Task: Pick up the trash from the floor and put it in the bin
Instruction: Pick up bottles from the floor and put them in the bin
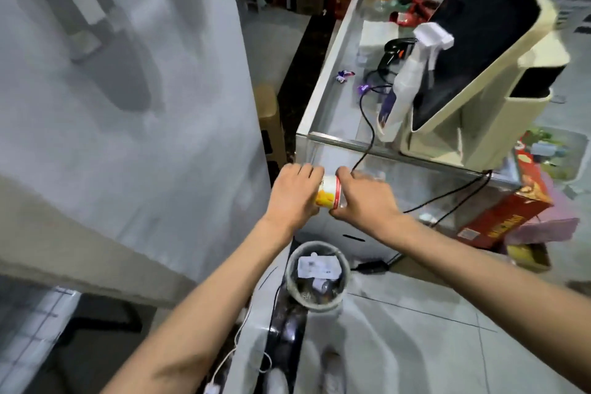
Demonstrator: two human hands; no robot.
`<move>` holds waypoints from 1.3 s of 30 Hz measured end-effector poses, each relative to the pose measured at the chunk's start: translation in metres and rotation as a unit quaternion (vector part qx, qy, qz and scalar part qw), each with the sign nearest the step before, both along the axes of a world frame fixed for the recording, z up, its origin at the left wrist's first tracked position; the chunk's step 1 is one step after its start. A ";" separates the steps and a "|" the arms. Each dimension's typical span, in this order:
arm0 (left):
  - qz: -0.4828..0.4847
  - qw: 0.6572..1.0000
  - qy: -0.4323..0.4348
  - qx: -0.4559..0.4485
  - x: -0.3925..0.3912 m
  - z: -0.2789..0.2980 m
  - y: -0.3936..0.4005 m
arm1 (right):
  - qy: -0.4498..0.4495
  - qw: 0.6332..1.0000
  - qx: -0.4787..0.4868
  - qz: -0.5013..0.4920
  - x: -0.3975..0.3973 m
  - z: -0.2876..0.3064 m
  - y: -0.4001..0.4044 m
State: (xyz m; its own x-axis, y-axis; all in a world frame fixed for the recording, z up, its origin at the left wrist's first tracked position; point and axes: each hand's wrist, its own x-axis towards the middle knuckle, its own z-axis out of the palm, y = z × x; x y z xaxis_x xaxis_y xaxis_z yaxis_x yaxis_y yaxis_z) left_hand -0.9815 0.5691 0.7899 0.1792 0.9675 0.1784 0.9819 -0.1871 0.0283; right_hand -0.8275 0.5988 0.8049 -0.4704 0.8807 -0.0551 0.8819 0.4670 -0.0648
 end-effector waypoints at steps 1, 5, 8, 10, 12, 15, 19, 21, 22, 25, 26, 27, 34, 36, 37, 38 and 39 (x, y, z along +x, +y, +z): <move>0.001 1.000 0.002 -0.003 -0.005 -0.023 0.003 | 0.000 1.000 -0.006 0.011 -0.004 -0.021 0.006; 0.009 1.000 -0.011 -0.027 -0.021 -0.116 0.013 | 0.006 0.997 -0.069 0.021 -0.019 -0.108 0.021; 0.011 0.999 -0.007 -0.044 -0.026 -0.174 0.014 | 0.034 0.996 -0.074 0.039 -0.019 -0.174 0.023; 0.019 0.998 -0.018 -0.059 -0.029 -0.217 0.011 | 0.046 0.993 -0.085 0.062 -0.015 -0.211 0.027; 0.030 0.995 -0.029 -0.092 -0.032 -0.258 0.001 | 0.036 0.989 -0.118 0.085 -0.012 -0.245 0.030; 0.029 0.991 -0.057 -0.119 -0.027 -0.317 -0.005 | 0.040 0.985 -0.151 0.071 -0.003 -0.302 0.026; 0.019 0.990 -0.057 -0.126 -0.007 -0.375 0.005 | 0.067 0.983 -0.171 0.024 0.009 -0.366 0.021; 0.018 0.989 -0.059 -0.131 0.000 -0.401 0.010 | 0.069 0.978 -0.195 0.014 0.019 -0.393 0.024; 0.013 0.988 -0.063 -0.138 0.001 -0.412 0.013 | 0.068 0.975 -0.210 0.017 0.023 -0.402 0.026; 0.007 0.983 -0.079 -0.168 0.005 -0.430 0.023 | 0.110 0.959 -0.263 0.007 0.035 -0.423 0.033; 0.019 0.979 -0.105 -0.175 0.007 -0.428 0.026 | 0.130 0.951 -0.279 0.003 0.038 -0.426 0.035; 0.035 0.974 -0.136 -0.180 0.009 -0.422 0.029 | 0.143 0.946 -0.292 0.004 0.040 -0.426 0.036; 0.036 0.969 -0.181 -0.166 0.006 -0.327 0.035 | 0.151 0.955 -0.251 0.038 0.045 -0.356 0.058; 0.033 0.972 -0.170 -0.156 0.005 -0.288 0.041 | 0.186 0.954 -0.234 0.025 0.045 -0.316 0.063; 0.039 0.974 -0.162 -0.154 0.005 -0.270 0.043 | 0.212 0.950 -0.228 0.013 0.045 -0.298 0.065; 0.044 0.976 -0.152 -0.151 0.005 -0.250 0.045 | 0.237 0.946 -0.223 0.000 0.046 -0.276 0.066; 0.048 0.977 -0.142 -0.149 0.005 -0.228 0.046 | 0.257 0.941 -0.219 -0.012 0.046 -0.254 0.066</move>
State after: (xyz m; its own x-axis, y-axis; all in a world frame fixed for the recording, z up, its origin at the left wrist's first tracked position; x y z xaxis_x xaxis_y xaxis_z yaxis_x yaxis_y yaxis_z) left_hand -0.9761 0.6150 0.5615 0.0699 0.9939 -0.0852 0.9393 -0.0369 0.3411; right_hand -0.7811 0.6645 0.5504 -0.5150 0.8370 -0.1849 0.6906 0.2773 -0.6680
